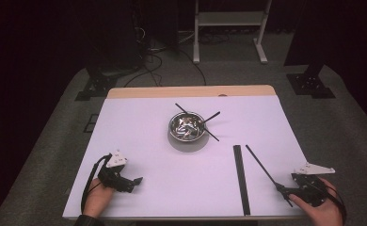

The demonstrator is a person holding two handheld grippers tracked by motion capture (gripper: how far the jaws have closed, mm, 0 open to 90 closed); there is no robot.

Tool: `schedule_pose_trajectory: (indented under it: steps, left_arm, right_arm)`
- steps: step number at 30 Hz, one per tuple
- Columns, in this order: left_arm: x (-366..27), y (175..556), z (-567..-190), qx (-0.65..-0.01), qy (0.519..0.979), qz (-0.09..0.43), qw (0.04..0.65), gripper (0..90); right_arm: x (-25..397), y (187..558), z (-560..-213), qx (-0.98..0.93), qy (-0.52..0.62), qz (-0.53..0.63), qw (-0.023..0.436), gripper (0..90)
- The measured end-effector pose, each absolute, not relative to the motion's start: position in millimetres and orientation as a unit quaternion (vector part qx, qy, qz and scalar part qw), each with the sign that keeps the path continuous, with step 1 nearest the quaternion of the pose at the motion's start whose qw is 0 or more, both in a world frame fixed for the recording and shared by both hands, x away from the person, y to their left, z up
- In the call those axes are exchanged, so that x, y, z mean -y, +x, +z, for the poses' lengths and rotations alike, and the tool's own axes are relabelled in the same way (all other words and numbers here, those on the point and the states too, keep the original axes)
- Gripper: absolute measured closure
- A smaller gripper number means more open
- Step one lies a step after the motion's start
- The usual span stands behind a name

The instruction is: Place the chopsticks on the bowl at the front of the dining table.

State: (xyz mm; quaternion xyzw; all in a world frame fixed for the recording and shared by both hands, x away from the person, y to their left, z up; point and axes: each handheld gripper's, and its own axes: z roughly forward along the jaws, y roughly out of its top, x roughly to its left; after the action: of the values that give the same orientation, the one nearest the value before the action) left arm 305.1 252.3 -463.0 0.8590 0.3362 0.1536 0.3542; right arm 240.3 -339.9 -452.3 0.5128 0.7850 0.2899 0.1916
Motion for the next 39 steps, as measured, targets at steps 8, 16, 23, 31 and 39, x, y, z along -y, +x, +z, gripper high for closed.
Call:
schedule_pose_trajectory:
  steps: [8, 16, 23, 31, 39]
  left_arm:
    - [-252, 305, -463, -0.336, 0.859, 0.154, 0.354, 0.0]
    - [-252, 305, -463, -0.336, 0.859, 0.153, 0.354, 0.0]
    - [-252, 305, -463, -0.336, 0.859, 0.154, 0.354, 0.0]
    - [-252, 305, -463, -0.336, 0.859, 0.154, 0.354, 0.0]
    - [-252, 305, -463, -0.336, 0.859, 0.154, 0.354, 0.0]
  right_arm:
    - [348, 243, -452, -0.780, 0.519, 0.290, 0.195, 25.0]
    - [358, 246, -453, -0.776, 0.522, 0.294, 0.197, 25.1]
    - [360, 248, -452, -0.775, 0.522, 0.304, 0.187, 25.5]
    - [351, 255, -447, -0.780, 0.508, 0.313, 0.187, 26.0]
    - [342, 264, -442, -0.783, 0.496, 0.326, 0.185, 33.4]
